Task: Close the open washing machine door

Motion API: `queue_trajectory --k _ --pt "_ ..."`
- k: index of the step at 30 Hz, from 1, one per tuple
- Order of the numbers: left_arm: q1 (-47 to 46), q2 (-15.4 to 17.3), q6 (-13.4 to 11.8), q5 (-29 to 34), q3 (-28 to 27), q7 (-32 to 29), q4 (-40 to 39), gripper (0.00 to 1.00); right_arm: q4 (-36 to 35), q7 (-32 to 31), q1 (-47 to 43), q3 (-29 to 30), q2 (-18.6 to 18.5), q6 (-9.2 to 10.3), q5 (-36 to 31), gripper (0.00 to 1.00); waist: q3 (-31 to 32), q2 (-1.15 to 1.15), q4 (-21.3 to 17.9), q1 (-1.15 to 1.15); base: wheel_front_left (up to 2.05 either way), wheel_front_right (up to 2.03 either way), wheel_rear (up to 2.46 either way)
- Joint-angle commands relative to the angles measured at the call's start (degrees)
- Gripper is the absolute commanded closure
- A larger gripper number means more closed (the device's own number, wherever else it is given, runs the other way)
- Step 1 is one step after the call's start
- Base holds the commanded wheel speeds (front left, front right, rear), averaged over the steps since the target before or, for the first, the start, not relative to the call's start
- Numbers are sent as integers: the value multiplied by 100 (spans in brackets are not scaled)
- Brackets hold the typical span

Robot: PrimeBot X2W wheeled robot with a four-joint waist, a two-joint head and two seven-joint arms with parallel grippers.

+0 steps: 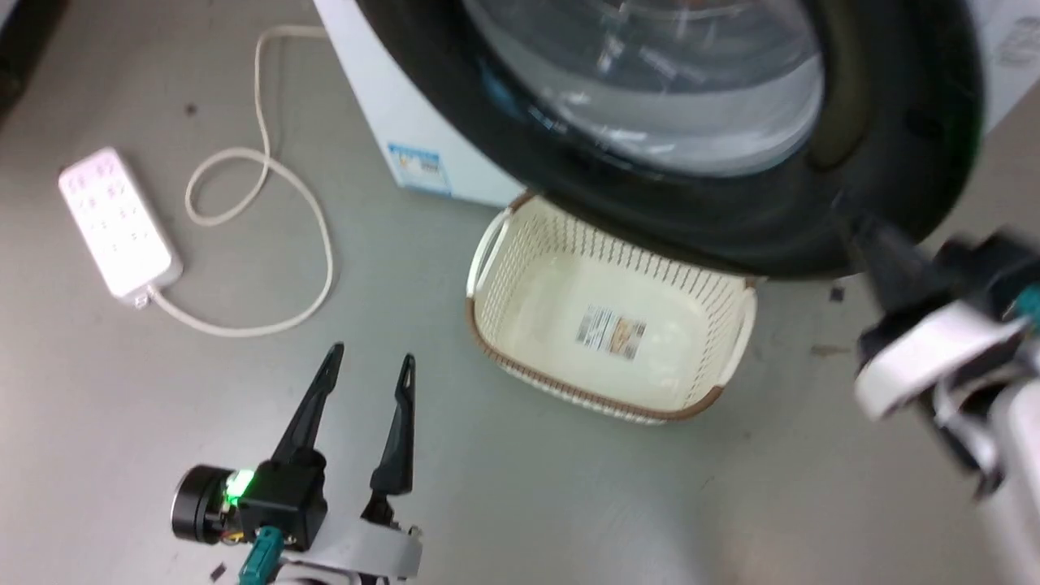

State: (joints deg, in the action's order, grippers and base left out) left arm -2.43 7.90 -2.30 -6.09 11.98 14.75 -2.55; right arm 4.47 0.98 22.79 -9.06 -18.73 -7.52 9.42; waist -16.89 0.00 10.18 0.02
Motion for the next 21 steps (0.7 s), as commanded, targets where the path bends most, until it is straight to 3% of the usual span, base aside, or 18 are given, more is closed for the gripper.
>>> queue_trajectory --k 1,10,21 --pt "-119 -37 31 39 -23 25 -21 0 114 -33 282 -26 -156 3 122 100 -278 0 148 -2 0 0 0" --pt "-391 -194 125 143 -69 25 -89 0 992 -138 1600 60 -727 3 614 100 -705 0 296 -2 0 0 0" --pt "-561 -323 194 220 -87 25 -86 0 2153 -139 2934 413 -876 3 638 100 -1044 0 384 -2 0 0 0"
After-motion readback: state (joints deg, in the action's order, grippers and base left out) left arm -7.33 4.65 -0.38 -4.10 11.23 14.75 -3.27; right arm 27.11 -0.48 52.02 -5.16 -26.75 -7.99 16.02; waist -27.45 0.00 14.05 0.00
